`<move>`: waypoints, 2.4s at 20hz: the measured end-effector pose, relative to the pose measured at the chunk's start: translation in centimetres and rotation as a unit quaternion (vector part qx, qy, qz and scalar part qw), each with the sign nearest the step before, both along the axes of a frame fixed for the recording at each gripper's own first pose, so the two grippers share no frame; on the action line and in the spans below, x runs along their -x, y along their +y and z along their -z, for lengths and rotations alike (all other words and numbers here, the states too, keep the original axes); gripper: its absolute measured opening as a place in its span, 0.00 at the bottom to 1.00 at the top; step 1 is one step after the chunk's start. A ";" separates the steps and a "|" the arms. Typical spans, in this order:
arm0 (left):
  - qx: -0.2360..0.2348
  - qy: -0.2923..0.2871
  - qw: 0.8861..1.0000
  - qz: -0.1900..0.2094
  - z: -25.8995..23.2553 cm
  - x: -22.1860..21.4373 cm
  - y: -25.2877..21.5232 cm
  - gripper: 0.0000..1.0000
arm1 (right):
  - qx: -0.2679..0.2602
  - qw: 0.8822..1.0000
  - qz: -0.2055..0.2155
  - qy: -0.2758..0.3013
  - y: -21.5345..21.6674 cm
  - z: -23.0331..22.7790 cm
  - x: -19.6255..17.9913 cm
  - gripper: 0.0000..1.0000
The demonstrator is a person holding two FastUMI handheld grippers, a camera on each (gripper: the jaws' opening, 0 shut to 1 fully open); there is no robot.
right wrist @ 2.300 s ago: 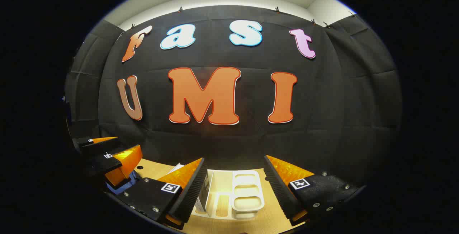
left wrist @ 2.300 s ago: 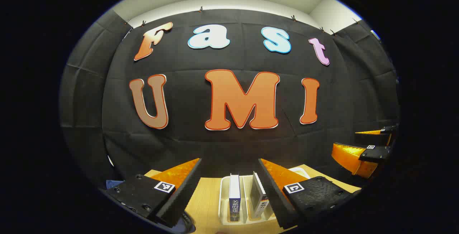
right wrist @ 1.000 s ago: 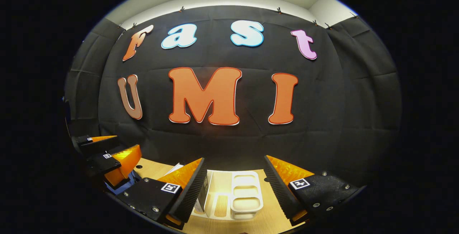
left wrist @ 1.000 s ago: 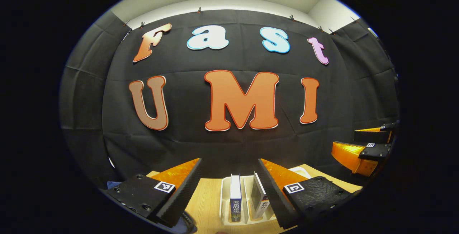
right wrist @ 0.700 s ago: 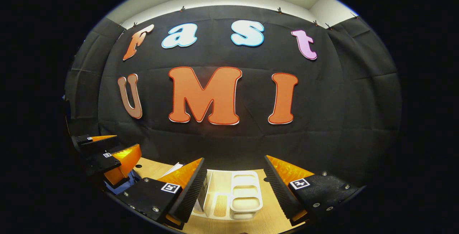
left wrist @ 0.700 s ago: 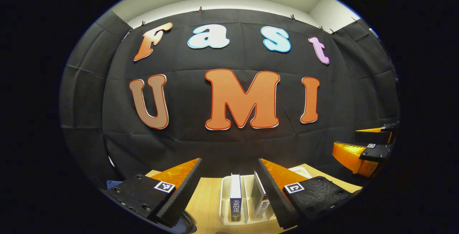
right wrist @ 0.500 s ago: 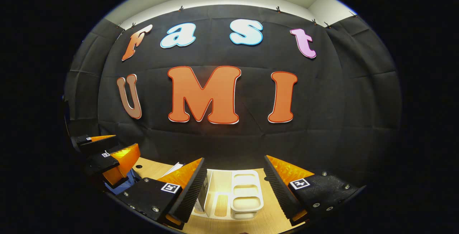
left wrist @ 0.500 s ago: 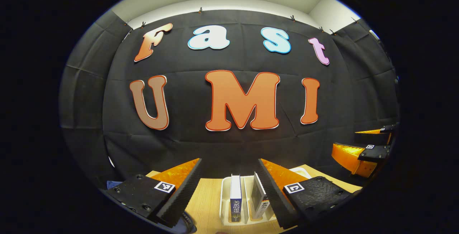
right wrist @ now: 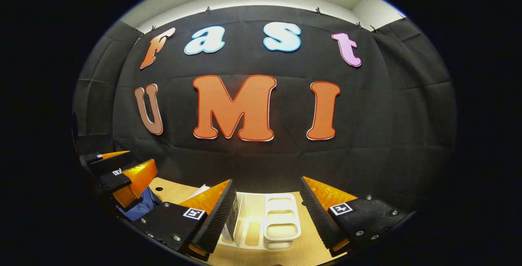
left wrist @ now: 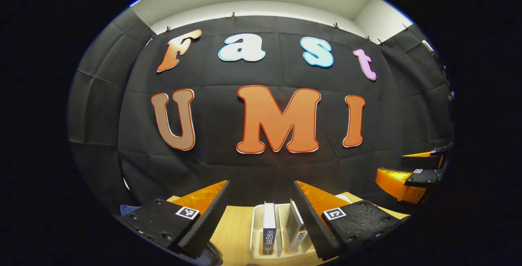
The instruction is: Open the schoolbag, grab two books from the bookshelf and put them into the schoolbag.
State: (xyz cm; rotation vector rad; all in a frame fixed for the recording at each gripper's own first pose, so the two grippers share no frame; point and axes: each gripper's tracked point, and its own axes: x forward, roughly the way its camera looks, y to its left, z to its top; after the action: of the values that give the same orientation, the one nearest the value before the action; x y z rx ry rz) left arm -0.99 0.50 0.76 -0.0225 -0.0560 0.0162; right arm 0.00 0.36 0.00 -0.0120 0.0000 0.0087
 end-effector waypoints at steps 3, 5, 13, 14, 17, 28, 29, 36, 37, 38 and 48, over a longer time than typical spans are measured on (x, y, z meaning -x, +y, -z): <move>0.006 -0.007 1.000 0.000 -0.1 0.2 0.5 0.94 | 0.000 1.000 0.000 0.000 0.0 0.1 0.0 0.95; 0.006 -0.008 1.000 -0.005 -0.1 0.4 0.9 0.94 | -0.002 1.000 0.002 0.001 -0.2 0.1 0.2 0.95; 0.008 -0.008 1.000 -0.024 0.3 1.2 3.4 0.94 | -0.002 1.000 0.005 0.000 -0.7 0.3 0.3 0.95; 0.014 -0.011 1.000 -0.020 0.7 1.5 3.5 0.94 | 0.000 1.000 0.010 0.001 -1.1 0.5 0.2 0.95; 0.009 0.009 0.999 -0.030 2.6 2.0 5.2 0.94 | -0.006 1.000 0.022 0.009 -2.5 1.1 0.1 0.95; -0.091 0.138 0.984 -0.058 12.6 4.1 10.9 0.94 | -0.002 0.999 0.021 0.031 -3.9 3.5 -0.3 0.95; -0.103 0.167 0.979 -0.058 14.4 4.5 11.4 0.94 | -0.002 0.999 0.020 0.032 -4.0 3.7 -0.5 0.94; -0.217 0.286 0.932 -0.054 24.0 7.9 14.1 0.98 | -0.001 0.999 0.018 0.047 -5.0 5.6 -1.1 0.94; -0.237 0.295 0.924 -0.053 25.1 8.1 14.3 0.98 | -0.001 0.999 0.018 0.049 -5.1 5.8 -1.2 0.95; -0.265 0.307 0.913 -0.051 26.2 8.9 14.6 0.97 | 0.000 0.998 0.019 0.052 -5.3 6.2 -1.3 0.95; -0.351 0.409 0.842 -0.023 35.4 13.7 15.2 0.97 | 0.005 0.998 0.006 0.067 -5.0 7.5 -2.1 0.95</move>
State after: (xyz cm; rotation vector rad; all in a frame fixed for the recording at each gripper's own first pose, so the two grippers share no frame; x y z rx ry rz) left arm -14.65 15.68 -34.64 0.7258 0.8025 0.0512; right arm 2.13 -4.64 -7.48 -0.0219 0.1340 -0.0025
